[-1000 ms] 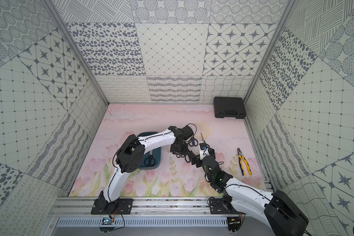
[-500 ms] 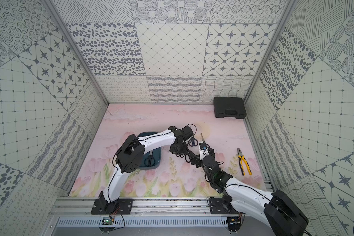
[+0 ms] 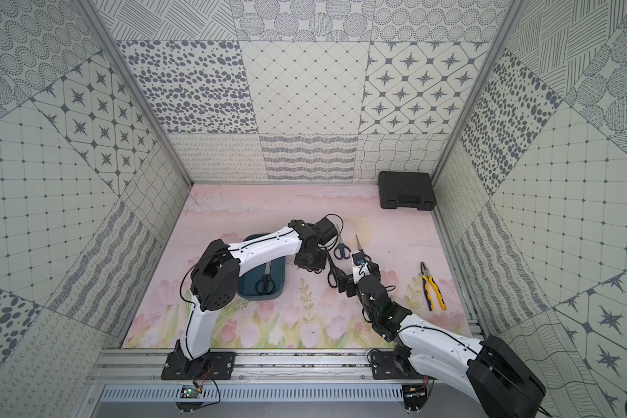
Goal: Put the scissors into the storage box
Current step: Pick up the scissors from the center of the board, then place the scissors in the storage box.
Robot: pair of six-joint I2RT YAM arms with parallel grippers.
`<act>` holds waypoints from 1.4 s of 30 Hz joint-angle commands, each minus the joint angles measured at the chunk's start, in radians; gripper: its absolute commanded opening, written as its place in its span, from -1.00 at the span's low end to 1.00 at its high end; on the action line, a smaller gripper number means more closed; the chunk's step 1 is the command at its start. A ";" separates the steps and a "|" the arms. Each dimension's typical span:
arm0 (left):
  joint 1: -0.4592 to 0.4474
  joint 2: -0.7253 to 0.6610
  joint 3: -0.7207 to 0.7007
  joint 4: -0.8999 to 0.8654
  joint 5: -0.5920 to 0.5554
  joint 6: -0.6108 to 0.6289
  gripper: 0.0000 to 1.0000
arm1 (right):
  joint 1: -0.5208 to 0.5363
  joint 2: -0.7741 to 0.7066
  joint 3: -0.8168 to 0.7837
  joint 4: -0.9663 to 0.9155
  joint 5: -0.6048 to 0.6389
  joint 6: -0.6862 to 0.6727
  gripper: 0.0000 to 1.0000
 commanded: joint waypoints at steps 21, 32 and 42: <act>0.363 -0.534 -0.644 -0.048 -0.088 0.003 -1.00 | -0.058 0.307 0.548 -0.595 -0.355 0.250 0.93; 0.384 -0.407 -0.642 0.003 -0.092 0.043 -1.00 | -0.131 0.499 0.728 -0.914 -0.389 0.199 0.69; 0.386 -0.396 -0.602 0.019 -0.106 0.050 -0.45 | -0.131 0.642 0.842 -1.024 -0.318 0.142 0.52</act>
